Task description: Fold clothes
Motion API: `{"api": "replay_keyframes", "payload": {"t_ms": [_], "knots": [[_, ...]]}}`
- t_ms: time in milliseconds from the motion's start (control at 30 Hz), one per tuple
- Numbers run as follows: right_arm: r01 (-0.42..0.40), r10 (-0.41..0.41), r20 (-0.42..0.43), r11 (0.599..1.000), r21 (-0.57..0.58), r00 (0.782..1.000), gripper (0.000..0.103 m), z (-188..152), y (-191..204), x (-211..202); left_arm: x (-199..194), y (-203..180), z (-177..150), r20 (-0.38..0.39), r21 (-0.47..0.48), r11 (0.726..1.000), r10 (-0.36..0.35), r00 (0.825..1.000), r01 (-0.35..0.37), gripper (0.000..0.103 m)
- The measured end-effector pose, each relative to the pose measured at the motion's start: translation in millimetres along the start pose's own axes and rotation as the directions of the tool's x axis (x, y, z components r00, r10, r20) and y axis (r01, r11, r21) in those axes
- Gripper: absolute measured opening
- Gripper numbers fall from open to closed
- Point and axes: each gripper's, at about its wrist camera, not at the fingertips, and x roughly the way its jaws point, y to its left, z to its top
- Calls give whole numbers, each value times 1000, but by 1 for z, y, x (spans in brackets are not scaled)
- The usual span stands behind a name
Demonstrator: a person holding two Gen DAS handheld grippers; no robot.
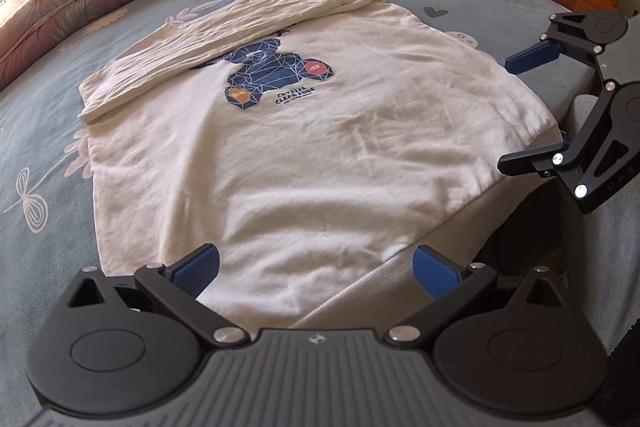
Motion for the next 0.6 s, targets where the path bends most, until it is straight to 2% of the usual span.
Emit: {"api": "replay_keyframes", "payload": {"t_ms": [133,267,400,467,600], "knots": [[-14,14,11,999,-38,1000,103,1,8,-3,-2,-9,-2,12,38,999,8,1000,-9,102],[-37,40,21,992,-125,999,103,-2,25,-2,-1,-19,-12,13,84,996,4,1000,-6,102],[-61,68,33,979,-194,997,103,-7,44,1,1,-23,-24,10,71,997,-28,1000,27,102],[-69,78,30,973,-222,997,103,-11,53,5,1,-27,-28,20,70,997,-22,1000,20,102],[-4,18,44,951,-309,999,103,-21,72,20,1,-33,-33,40,101,995,5,999,-9,102]]}}
